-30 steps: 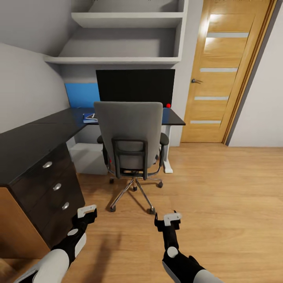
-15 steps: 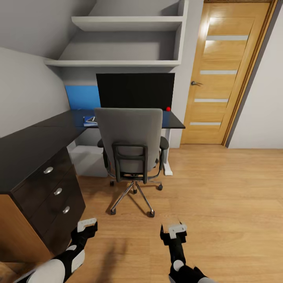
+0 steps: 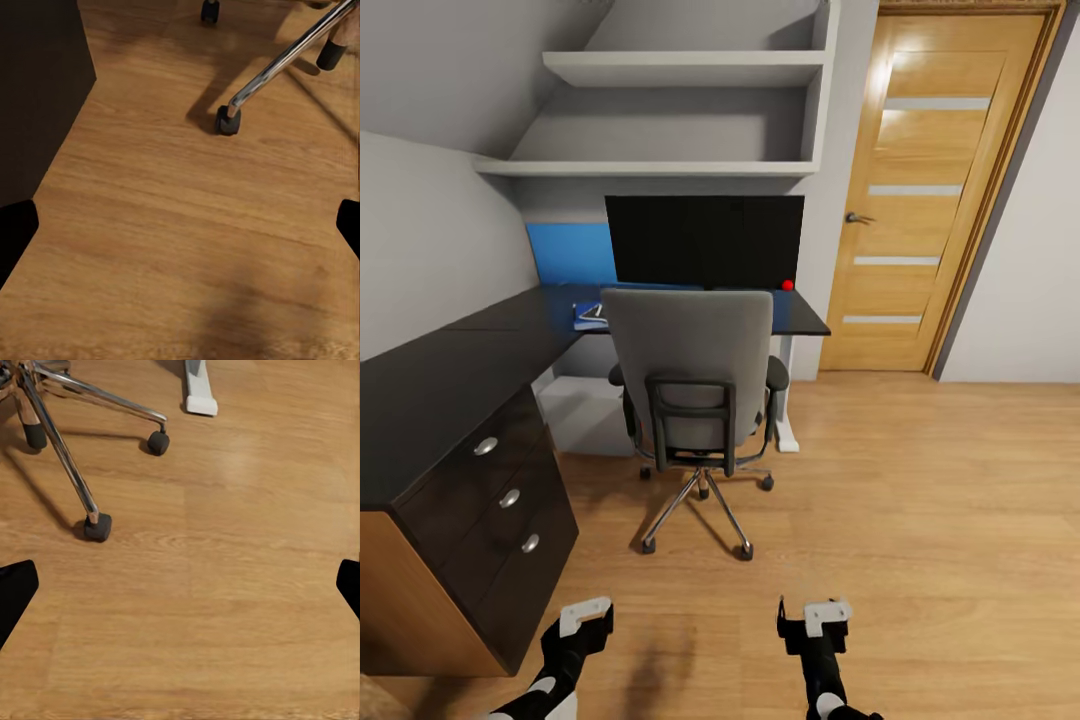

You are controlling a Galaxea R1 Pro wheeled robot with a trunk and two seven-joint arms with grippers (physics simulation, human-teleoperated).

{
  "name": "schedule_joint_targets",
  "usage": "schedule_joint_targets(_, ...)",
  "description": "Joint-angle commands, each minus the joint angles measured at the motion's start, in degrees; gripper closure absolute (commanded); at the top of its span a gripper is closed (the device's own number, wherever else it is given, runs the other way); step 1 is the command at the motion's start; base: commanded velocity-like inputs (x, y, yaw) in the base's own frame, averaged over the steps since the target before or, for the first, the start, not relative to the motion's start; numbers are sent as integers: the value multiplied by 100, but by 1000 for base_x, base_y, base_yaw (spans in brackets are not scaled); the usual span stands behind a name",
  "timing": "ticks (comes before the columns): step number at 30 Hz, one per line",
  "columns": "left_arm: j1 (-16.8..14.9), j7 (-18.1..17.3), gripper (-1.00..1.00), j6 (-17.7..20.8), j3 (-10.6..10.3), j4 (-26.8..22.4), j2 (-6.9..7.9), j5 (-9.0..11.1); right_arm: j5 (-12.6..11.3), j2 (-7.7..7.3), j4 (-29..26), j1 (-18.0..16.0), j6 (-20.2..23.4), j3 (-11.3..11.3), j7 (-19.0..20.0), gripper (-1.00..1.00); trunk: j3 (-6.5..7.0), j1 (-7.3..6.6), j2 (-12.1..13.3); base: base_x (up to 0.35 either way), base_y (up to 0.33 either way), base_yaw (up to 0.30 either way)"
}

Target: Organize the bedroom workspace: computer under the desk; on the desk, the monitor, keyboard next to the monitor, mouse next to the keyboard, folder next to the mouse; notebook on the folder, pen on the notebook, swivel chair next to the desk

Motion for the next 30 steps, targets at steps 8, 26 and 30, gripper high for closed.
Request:
schedule_joint_targets(8, 125, 51, -100, 265, 26, 10, -2, -63, -509, -20, 204, 65, -18, 43, 587, -100, 139, -177, 320, -56, -19, 0)
schedule_joint_targets(26, 132, 76, -100, 285, 26, 10, -7, -60, -644, -6, 393, 81, -10, 55, 609, -100, 462, -573, 1042, -292, -155, 0)
schedule_joint_targets(30, 135, 71, -100, 289, 26, 13, -47, -60, -644, 10, 397, 105, -8, 59, 609, -100, 533, -661, 1202, -297, -164, 0)
